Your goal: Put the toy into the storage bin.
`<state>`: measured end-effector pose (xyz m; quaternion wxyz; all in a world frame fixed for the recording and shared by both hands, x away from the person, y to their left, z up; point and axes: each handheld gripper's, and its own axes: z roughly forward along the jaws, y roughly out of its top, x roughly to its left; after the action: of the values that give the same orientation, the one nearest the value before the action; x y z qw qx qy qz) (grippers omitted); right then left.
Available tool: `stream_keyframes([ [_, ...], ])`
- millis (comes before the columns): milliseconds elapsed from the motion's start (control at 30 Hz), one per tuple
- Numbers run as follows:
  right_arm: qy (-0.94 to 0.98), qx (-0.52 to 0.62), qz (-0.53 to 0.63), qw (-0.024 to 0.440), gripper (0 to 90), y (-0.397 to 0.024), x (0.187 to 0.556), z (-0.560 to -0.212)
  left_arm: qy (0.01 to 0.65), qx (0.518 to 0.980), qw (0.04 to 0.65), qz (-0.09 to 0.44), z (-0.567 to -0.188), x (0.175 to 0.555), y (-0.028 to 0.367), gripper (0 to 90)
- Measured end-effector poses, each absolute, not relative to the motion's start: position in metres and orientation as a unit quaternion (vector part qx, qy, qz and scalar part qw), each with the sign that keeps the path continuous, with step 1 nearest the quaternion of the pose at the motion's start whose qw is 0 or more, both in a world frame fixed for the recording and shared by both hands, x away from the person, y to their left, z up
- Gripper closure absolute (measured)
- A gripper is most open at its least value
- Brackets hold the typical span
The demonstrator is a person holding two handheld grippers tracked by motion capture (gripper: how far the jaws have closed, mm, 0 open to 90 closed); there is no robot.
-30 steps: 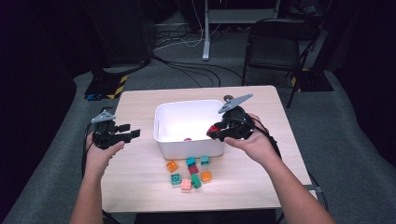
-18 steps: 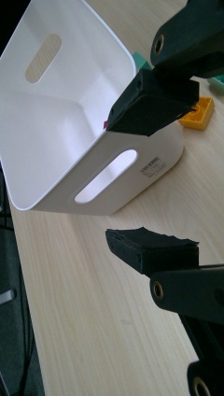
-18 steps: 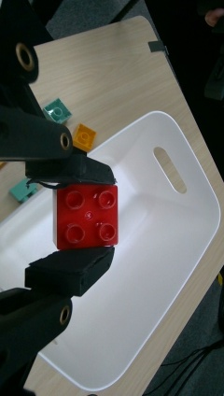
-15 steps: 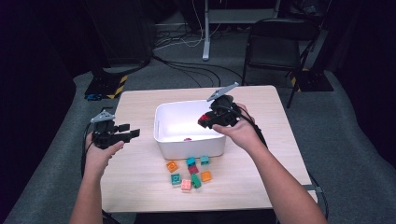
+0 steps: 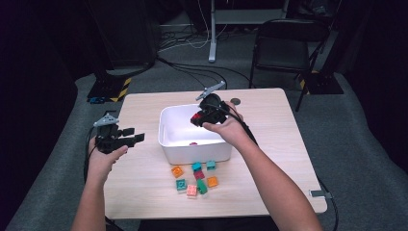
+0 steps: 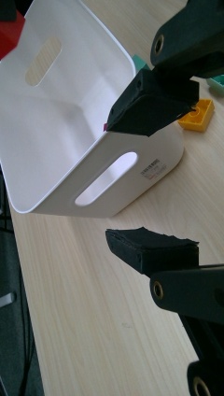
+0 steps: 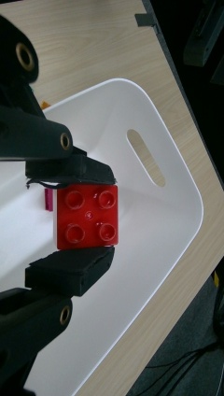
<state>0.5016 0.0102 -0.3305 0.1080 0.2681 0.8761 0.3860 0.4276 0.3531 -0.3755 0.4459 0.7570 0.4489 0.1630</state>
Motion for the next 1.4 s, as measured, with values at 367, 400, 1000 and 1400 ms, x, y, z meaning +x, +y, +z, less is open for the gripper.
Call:
stream_keyframes([
  [367,0.875,0.276,0.383,0.111,58.3,0.03,0.529,-0.357,0.449,0.755,0.449,0.163,-0.375,0.428,0.356,41.0],
  [400,0.875,0.278,0.382,0.11,58.3,0.031,0.531,-0.359,0.449,0.755,0.449,0.163,-0.375,0.428,0.356,41.0],
  [1000,0.881,0.295,0.354,0.108,53.4,0.046,0.54,-0.376,0.452,0.752,0.451,0.162,-0.374,0.427,0.358,40.8],
  [1400,0.865,0.301,0.381,0.128,51.5,0.023,0.512,-0.352,0.45,0.758,0.444,0.161,-0.377,0.429,0.353,40.5],
])
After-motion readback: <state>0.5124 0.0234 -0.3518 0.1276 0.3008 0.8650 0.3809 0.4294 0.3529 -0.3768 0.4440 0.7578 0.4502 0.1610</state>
